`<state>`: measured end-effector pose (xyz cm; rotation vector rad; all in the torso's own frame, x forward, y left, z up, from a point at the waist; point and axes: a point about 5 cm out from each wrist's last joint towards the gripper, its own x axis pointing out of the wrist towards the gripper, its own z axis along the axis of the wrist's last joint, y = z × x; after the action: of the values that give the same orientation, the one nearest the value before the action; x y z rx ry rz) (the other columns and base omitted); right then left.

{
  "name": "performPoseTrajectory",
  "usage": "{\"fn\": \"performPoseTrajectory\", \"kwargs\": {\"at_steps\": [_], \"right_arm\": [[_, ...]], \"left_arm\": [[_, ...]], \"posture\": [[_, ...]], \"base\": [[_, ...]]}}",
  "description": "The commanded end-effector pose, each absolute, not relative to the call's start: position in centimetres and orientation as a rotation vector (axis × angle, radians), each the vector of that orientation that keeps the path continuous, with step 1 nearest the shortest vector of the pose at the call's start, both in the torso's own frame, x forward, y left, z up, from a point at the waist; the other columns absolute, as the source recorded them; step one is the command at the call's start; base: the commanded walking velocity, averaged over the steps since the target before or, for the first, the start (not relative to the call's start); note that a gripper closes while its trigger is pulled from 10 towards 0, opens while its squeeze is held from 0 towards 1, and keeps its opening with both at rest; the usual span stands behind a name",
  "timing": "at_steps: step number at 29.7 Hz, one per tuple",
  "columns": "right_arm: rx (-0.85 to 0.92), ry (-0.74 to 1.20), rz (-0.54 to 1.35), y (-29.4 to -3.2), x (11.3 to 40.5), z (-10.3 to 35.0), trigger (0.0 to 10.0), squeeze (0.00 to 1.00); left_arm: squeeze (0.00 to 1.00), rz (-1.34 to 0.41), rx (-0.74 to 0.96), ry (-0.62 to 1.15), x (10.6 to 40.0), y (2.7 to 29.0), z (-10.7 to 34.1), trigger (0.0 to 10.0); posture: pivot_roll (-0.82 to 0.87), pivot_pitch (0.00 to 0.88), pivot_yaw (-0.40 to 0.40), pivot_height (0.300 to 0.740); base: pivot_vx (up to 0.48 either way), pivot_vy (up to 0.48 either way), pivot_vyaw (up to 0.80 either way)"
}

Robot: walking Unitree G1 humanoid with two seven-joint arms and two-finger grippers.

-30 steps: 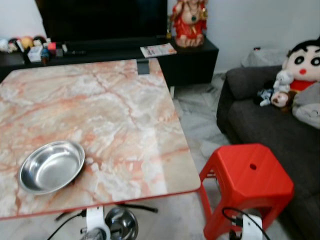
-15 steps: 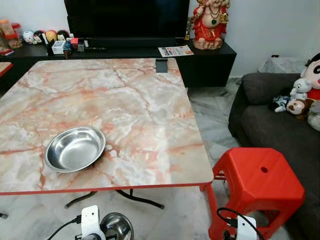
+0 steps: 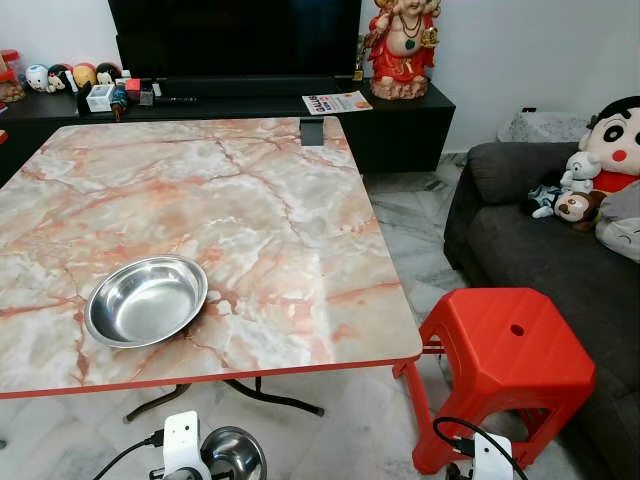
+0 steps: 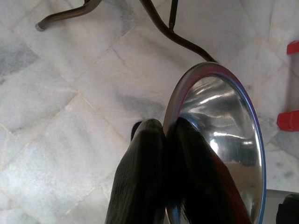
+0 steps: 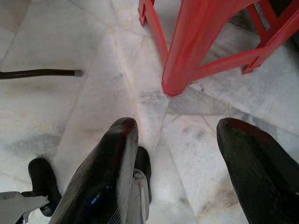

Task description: Setting the table

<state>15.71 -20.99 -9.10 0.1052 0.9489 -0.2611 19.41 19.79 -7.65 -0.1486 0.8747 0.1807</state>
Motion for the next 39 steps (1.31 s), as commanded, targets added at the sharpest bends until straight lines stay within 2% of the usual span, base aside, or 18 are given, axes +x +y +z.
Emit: {"fn": "performPoseTrajectory", "kwargs": {"at_steps": [1, 10, 27, 31, 33, 39], "right_arm": [[0.084, 0.941, -0.259, -21.2, 15.9, -9.0, 10.0, 0.00], [0.090, 0.947, -0.255, -21.1, 15.8, -9.0, 10.0, 0.00], [0.093, 0.953, -0.250, -21.1, 15.7, -9.1, 10.0, 0.00], [0.094, 0.953, -0.251, -21.1, 15.7, -9.1, 10.0, 0.00], [0.095, 0.953, -0.249, -21.0, 15.6, -9.1, 10.0, 0.00], [0.090, 0.955, -0.240, -21.0, 15.6, -9.1, 10.0, 0.00]], "left_arm": [[0.00, 0.177, -0.130, 0.890, 19.4, 19.8, -7.7, 10.0], [0.00, 0.180, -0.133, 0.892, 19.4, 19.8, -7.7, 10.0], [0.00, 0.205, -0.133, 0.876, 19.1, 20.0, -7.8, 10.0], [0.00, 0.287, -0.125, 0.862, 18.0, 20.9, -8.0, 10.0], [0.00, 0.407, -0.131, 0.823, 17.1, 22.6, -7.9, 10.0], [0.00, 0.559, -0.087, 0.737, 16.1, 25.1, -7.3, 10.0]], "posture": [[-0.06, 0.000, -0.027, 0.740], [-0.06, 0.000, -0.029, 0.740], [-0.06, 0.000, -0.029, 0.740], [-0.06, 0.000, -0.026, 0.740], [-0.04, 0.000, -0.029, 0.740], [-0.02, 0.000, -0.040, 0.740]], "base": [[0.000, -0.480, 0.00], [0.000, -0.465, 0.00], [0.000, 0.000, 0.00], [0.000, 0.000, 0.00], [0.000, 0.000, 0.00], [0.000, 0.000, 0.00]]}}
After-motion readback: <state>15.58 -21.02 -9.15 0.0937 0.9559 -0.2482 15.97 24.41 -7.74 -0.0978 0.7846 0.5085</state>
